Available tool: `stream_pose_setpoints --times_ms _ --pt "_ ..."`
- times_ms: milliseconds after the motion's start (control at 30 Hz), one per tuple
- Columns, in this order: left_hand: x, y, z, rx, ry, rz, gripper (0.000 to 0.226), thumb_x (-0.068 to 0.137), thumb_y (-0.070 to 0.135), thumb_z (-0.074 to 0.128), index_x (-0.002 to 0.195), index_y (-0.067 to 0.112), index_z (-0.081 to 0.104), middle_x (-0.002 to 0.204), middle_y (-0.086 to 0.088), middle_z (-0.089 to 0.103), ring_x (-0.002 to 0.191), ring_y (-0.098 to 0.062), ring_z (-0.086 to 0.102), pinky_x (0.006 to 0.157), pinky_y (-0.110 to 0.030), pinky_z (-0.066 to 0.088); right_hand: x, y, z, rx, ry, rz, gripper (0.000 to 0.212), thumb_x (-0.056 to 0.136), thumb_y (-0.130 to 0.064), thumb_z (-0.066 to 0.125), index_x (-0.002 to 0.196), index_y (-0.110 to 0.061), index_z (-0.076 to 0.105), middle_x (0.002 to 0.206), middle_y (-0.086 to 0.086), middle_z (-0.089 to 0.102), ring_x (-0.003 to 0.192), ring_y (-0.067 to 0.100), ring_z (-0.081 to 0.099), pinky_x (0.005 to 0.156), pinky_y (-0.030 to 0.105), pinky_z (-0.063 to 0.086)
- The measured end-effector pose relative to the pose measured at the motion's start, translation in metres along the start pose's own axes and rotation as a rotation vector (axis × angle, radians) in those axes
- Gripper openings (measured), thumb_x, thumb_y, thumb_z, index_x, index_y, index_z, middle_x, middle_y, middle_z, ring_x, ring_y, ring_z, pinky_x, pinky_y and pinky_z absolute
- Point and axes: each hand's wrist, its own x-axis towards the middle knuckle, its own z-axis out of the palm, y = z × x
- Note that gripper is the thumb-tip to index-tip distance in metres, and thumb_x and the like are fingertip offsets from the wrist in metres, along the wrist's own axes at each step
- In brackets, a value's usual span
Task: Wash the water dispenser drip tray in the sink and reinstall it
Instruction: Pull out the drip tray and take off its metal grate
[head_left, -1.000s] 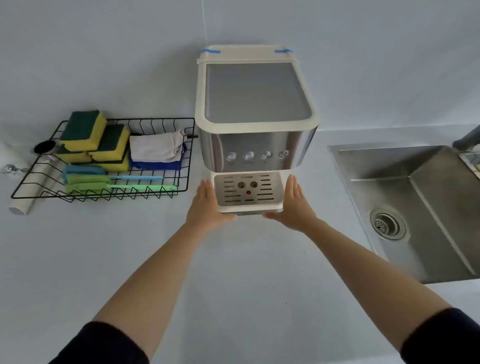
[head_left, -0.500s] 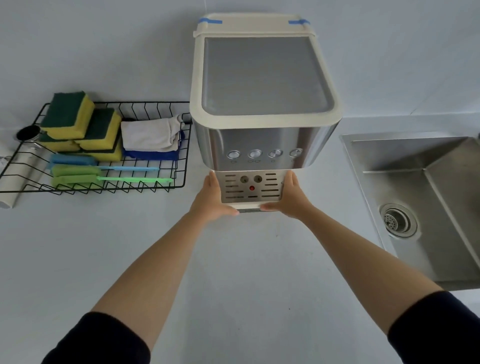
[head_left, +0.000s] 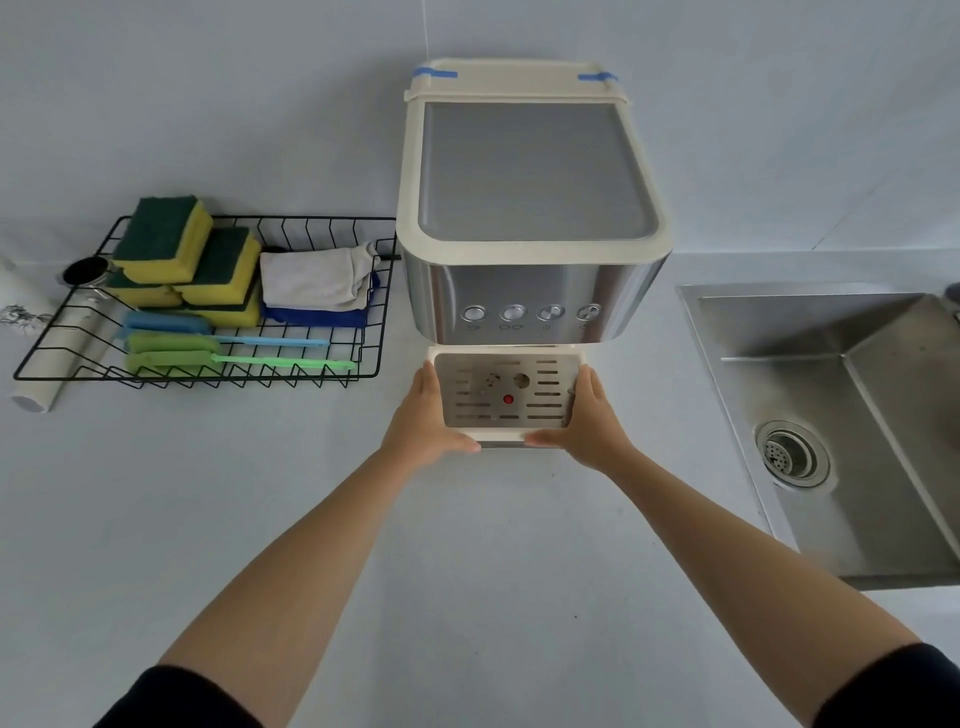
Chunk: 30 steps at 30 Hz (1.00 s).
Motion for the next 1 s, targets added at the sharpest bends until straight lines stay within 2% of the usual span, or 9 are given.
stream_pose_setpoints --times_ms 200,333,567,733,867,1000 --pt "-0.037 -0.005 0.008 0.004 -0.028 -0.006 0.118 0.056 0.027 0.084 0.145 0.008 0.008 0.145 -0.006 0.032 0.127 -0.025 0.042 0.101 -0.042 0.043 -0.040 0.005 0.004 0.044 -0.005 -0.011 0.088 0.057 -0.022 0.086 0.124 -0.011 0.029 0.118 0.002 0.039 0.104 0.015 0.044 0.084 0.028 0.049" --pt "-0.067 -0.011 0.017 -0.028 -0.007 0.012 0.113 0.055 0.027 0.085 0.142 0.013 0.015 0.138 -0.001 0.039 0.121 -0.022 0.048 0.095 -0.036 0.047 -0.072 0.009 0.010 0.060 -0.001 -0.021 0.088 0.057 -0.022 0.086 0.124 -0.013 0.029 0.115 -0.001 0.039 0.104 0.014 0.046 0.079 0.022 0.048" --pt "-0.122 -0.024 0.037 -0.064 -0.011 0.006 0.116 0.054 0.026 0.085 0.143 0.013 0.012 0.139 0.000 0.039 0.120 -0.019 0.049 0.094 -0.033 0.046 -0.131 0.022 0.023 0.071 0.001 -0.012 0.093 0.055 -0.025 0.086 0.128 -0.016 0.028 0.117 -0.002 0.039 0.108 0.015 0.047 0.087 0.032 0.054" --pt "-0.151 -0.034 0.048 -0.053 -0.036 -0.011 0.111 0.055 0.026 0.085 0.140 0.012 0.016 0.137 -0.001 0.039 0.120 -0.022 0.050 0.095 -0.039 0.048 -0.162 0.028 0.035 0.057 -0.003 0.002 0.094 0.057 -0.025 0.086 0.129 -0.016 0.026 0.119 -0.001 0.039 0.108 0.014 0.048 0.084 0.029 0.055" --pt "-0.169 -0.041 0.054 -0.031 -0.048 -0.013 0.114 0.056 0.028 0.085 0.142 0.013 0.012 0.139 -0.002 0.038 0.119 -0.020 0.050 0.096 -0.039 0.049 -0.181 0.031 0.042 0.058 -0.001 -0.005 0.095 0.057 -0.024 0.085 0.130 -0.016 0.025 0.119 -0.004 0.038 0.109 0.014 0.048 0.082 0.024 0.055" --pt "-0.178 -0.046 0.057 -0.017 -0.063 -0.022 0.117 0.059 0.028 0.084 0.144 0.012 0.005 0.148 -0.003 0.030 0.125 -0.021 0.047 0.099 -0.040 0.047 -0.191 0.031 0.047 0.043 -0.010 -0.005 0.098 0.059 -0.024 0.085 0.133 -0.016 0.022 0.121 -0.003 0.037 0.111 0.013 0.047 0.085 0.030 0.057"
